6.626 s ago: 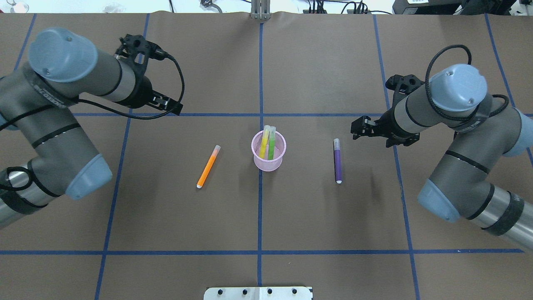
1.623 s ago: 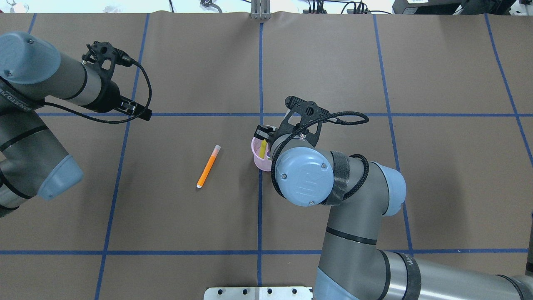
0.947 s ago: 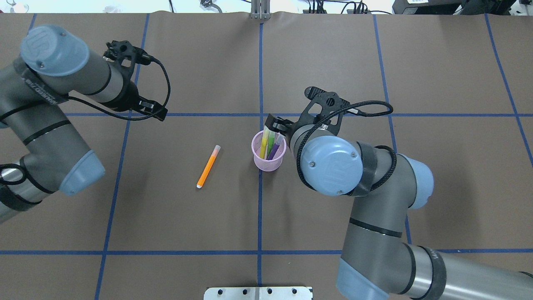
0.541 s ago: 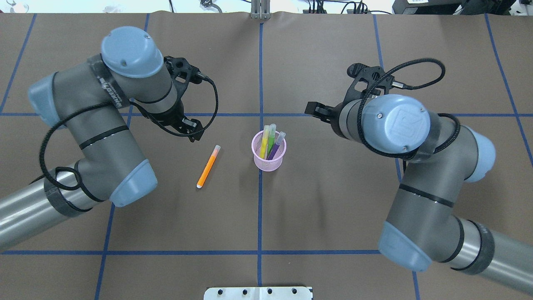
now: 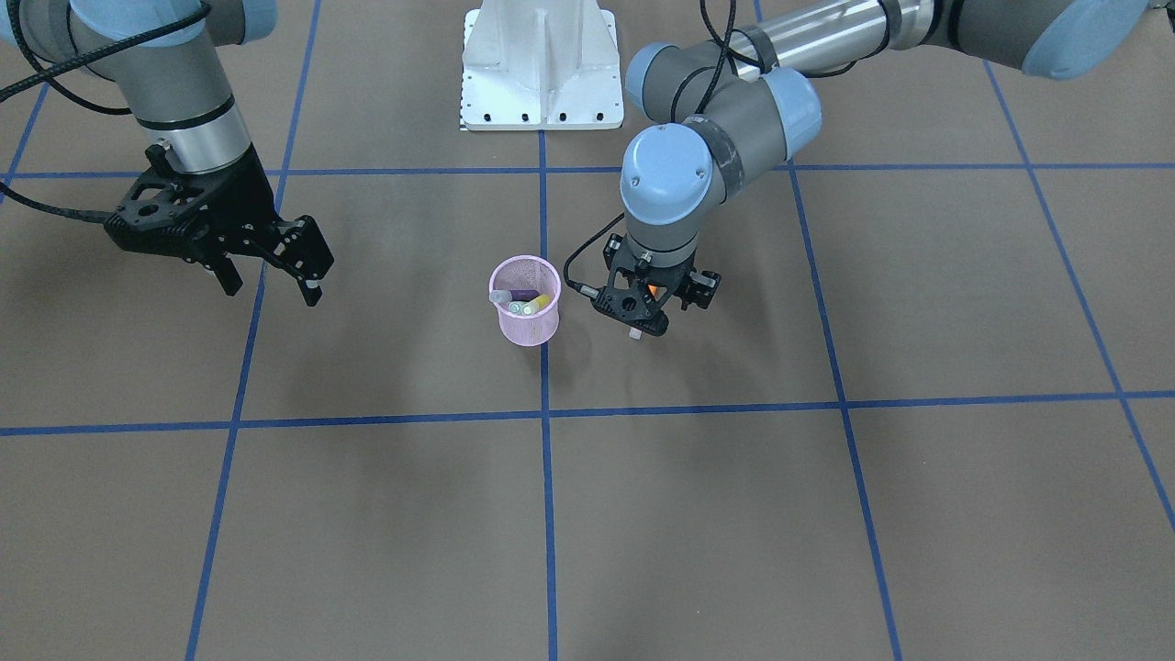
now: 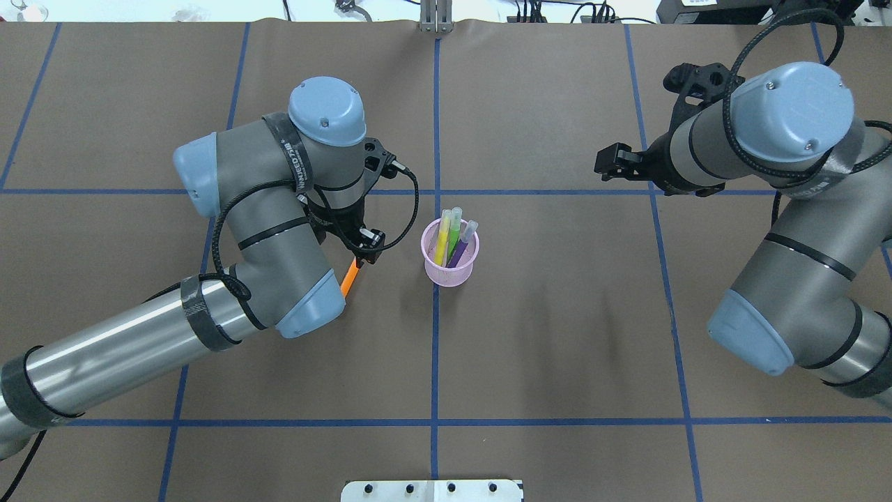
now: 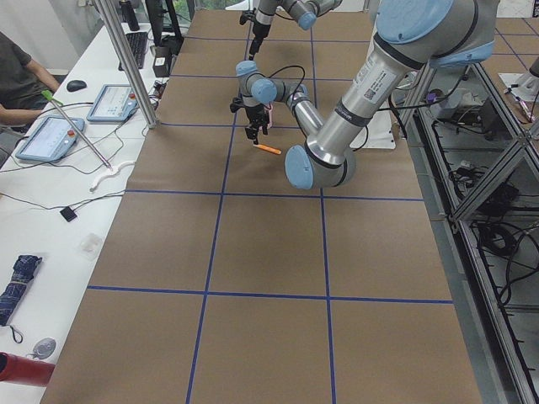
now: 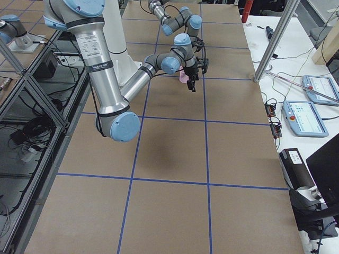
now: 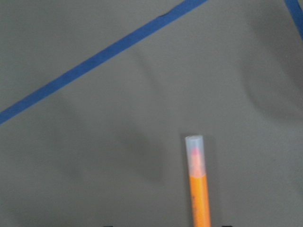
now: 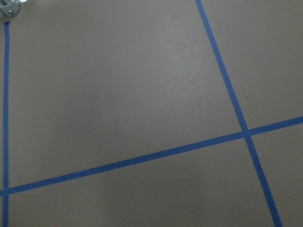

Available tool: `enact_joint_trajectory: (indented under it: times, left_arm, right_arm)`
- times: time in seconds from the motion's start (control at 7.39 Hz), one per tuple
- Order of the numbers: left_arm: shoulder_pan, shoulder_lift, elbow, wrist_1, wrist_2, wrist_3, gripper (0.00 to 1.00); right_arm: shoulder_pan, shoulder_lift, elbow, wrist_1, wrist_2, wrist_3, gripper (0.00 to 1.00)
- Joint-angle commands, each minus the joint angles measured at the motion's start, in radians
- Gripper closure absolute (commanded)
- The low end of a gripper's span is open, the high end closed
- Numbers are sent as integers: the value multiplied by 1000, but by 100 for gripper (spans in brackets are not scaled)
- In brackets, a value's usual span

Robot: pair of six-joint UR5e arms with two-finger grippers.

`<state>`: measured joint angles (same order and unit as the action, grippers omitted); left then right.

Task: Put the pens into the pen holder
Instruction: 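Grasp the orange marker with the left gripper while the right gripper withdraws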

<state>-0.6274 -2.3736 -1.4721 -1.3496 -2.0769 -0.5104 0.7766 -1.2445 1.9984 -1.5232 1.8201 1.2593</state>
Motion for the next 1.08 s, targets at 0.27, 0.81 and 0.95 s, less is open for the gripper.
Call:
enact_joint_trajectory:
  times: [0.27,0.81,0.95]
  left_arm:
    - [2,-21,82,-39,-35,-10,27]
    - [17,-19,113,-66,-35,-28,31]
    - [17,-19,124,-88,-37,-30,31]
  right_arm:
    - [9,-7,-3,0,16,-14,0]
    - [7,-6,-6,0,16,-14,0]
    - [7,-6,-6,0,16,-14,0]
